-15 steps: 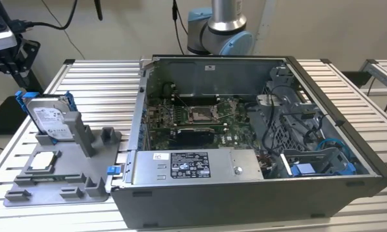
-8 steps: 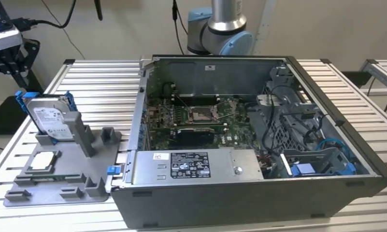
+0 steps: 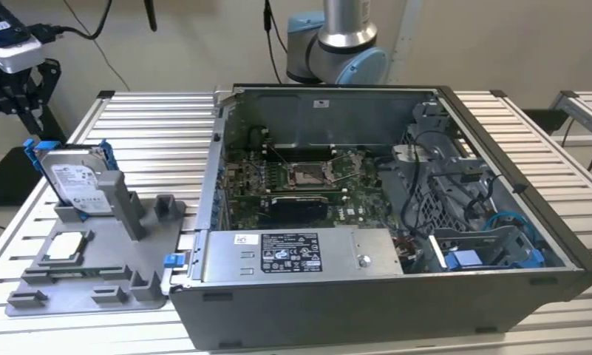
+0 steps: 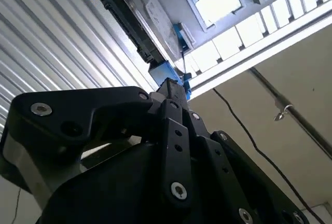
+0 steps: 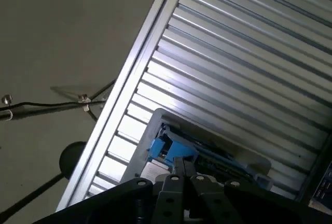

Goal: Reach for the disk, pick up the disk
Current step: 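Pick up the disk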

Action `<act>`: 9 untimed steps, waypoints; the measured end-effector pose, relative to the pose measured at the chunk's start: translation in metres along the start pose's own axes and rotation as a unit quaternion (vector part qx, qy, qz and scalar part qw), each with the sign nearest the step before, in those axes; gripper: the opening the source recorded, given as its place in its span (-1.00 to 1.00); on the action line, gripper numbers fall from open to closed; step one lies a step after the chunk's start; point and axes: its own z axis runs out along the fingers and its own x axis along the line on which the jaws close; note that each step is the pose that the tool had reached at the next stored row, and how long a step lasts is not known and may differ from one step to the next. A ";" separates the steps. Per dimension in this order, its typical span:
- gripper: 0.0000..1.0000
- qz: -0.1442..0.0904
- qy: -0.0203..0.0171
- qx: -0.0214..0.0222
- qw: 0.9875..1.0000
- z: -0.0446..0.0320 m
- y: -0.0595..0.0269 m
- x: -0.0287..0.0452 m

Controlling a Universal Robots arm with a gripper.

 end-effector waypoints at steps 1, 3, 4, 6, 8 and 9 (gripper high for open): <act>-1.00 -0.009 0.000 0.000 1.000 0.0000 0.0000 0.0000; -1.00 -0.027 0.001 0.000 1.000 0.0000 0.0000 0.0000; -1.00 -0.036 0.001 0.000 0.999 0.0000 0.0000 0.0000; -1.00 -0.054 0.002 0.000 0.999 0.0000 0.0000 0.0000; -1.00 -0.072 0.003 0.000 0.997 0.0000 0.0000 0.0000; -1.00 -0.081 0.003 0.000 0.997 0.0000 -0.0001 0.0000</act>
